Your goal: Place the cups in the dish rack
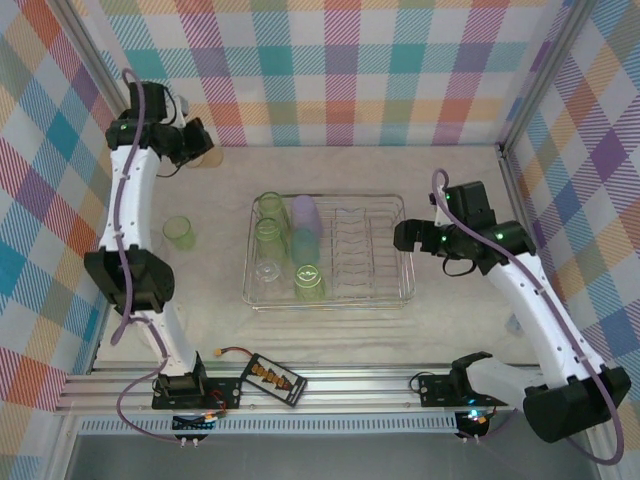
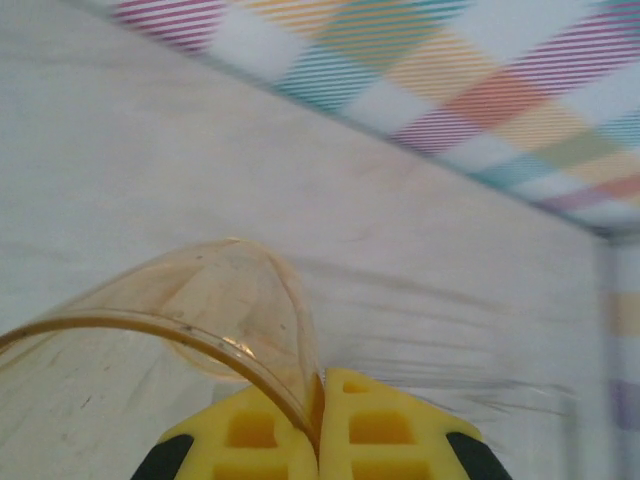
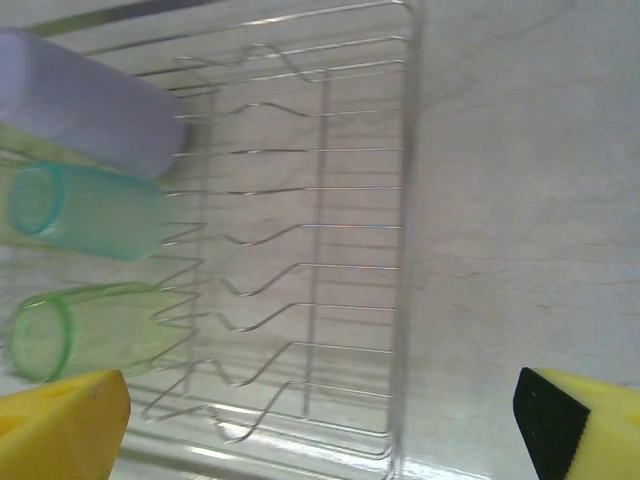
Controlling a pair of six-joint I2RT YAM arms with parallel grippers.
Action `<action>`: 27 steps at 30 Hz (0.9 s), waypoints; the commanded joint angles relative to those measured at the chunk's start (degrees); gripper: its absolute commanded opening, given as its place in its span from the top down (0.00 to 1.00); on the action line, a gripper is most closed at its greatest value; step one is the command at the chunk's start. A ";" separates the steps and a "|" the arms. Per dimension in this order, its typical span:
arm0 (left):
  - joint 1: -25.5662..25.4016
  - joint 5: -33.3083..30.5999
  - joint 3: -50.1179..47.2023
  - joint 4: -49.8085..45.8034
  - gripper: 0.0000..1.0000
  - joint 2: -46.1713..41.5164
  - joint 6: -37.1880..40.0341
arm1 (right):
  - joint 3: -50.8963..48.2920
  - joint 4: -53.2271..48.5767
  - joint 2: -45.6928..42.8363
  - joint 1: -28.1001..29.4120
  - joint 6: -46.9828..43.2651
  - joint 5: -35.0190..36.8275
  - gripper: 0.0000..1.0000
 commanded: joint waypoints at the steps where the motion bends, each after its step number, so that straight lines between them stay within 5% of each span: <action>1: -1.23 21.70 -4.84 14.01 1.00 -3.19 -10.11 | 3.70 2.54 -0.11 -1.36 -0.40 -12.41 0.01; 5: -7.85 32.60 -4.45 22.04 1.00 -5.36 -11.19 | 9.70 5.68 2.25 -3.78 1.89 -23.67 0.01; 11: -20.05 40.77 -0.82 24.87 1.00 -5.27 -7.43 | 12.31 20.30 4.60 -8.57 13.89 -38.86 0.01; 17: -27.33 43.07 -0.61 25.69 1.00 -6.15 -3.58 | 11.96 36.10 7.84 -8.74 25.98 -49.25 0.01; 27: -32.62 42.73 -1.38 28.54 1.00 -6.27 -3.58 | 12.65 38.96 10.68 -4.64 26.21 -54.50 0.01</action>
